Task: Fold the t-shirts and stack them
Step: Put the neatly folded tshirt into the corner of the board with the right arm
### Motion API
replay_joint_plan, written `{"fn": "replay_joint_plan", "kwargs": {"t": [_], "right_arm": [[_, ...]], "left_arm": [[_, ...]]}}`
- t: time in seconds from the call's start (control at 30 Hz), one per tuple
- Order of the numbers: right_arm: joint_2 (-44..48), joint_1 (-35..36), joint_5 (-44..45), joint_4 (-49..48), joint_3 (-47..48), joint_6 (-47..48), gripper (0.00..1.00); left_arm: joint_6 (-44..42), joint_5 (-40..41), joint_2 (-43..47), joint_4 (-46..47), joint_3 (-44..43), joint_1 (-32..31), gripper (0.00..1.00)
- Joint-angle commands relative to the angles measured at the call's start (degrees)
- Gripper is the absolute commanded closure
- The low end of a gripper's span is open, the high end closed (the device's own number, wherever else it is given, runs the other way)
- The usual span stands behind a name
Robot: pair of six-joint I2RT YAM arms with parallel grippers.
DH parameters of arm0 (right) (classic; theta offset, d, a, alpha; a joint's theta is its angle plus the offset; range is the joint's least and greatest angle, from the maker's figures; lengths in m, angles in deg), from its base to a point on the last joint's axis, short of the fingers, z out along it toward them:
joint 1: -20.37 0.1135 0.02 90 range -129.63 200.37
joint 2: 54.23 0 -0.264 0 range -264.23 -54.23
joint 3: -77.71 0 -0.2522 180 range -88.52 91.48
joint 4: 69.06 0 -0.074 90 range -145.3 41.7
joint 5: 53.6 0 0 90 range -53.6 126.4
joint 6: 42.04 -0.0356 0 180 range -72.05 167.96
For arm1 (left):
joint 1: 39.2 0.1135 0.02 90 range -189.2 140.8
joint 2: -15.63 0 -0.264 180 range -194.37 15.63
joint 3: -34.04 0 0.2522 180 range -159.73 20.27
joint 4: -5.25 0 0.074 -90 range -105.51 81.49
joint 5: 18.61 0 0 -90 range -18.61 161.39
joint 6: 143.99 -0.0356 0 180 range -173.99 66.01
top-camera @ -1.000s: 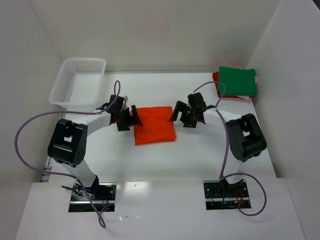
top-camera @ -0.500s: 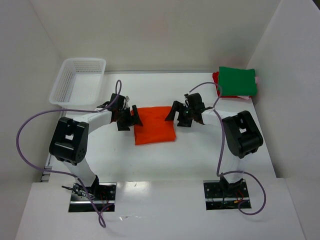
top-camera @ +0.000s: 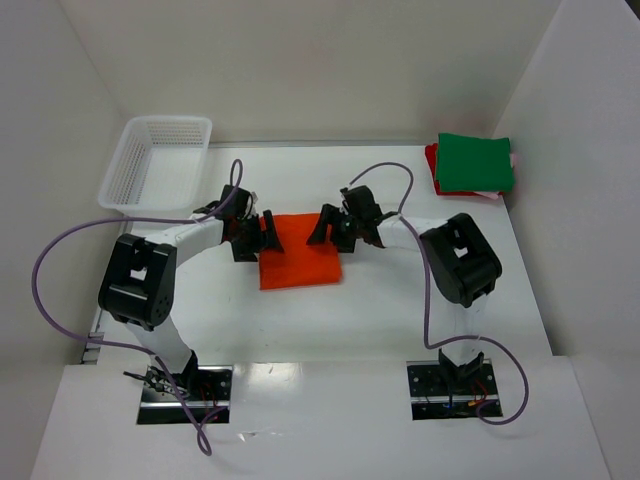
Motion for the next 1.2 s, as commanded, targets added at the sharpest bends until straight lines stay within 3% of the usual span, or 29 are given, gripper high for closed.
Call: {"fn": "replay_joint_plan", "kwargs": {"t": [0.0,0.1,0.13,0.23,0.27,0.3,0.5,0.87,1.17], "right_arm": [[-4.33,1.66,5.21,6.51,-0.28,0.22,0.24],[-4.33,2.18,6.53,7.12,-0.27,-0.31,0.38],[-4.33,2.18,7.14,7.12,-0.27,-0.92,0.53],[-3.80,2.18,9.78,8.53,0.34,-1.54,0.79],[-3.80,2.18,10.48,10.01,0.87,-2.24,0.95],[-3.80,2.18,11.19,10.54,0.87,-2.24,1.00],[-0.21,0.08,16.02,14.32,4.73,-0.67,1.00],[0.59,-12.57,16.73,22.67,20.99,11.72,1.00],[-8.71,-19.96,24.19,32.16,41.55,20.95,1.00]], "left_arm": [[-1.38,0.73,-0.31,-1.39,-2.13,-0.18,0.11],[-1.91,0.73,-0.84,-1.39,-2.66,-0.18,0.11],[-1.91,0.73,-0.84,-1.39,-2.66,-0.18,0.11],[-1.91,0.73,-0.84,-1.91,-2.66,-0.18,0.11],[-1.91,1.25,-0.84,-1.91,-2.66,-0.18,0.11],[-1.91,1.26,-0.23,-1.91,-3.18,-0.18,0.11],[-2.96,0.12,5.57,-3.84,-4.49,1.93,0.11],[-7.88,-8.93,14.18,-7.27,-9.34,6.67,0.10],[-10.25,-10.69,15.42,-8.33,-7.23,7.91,0.10]]}}
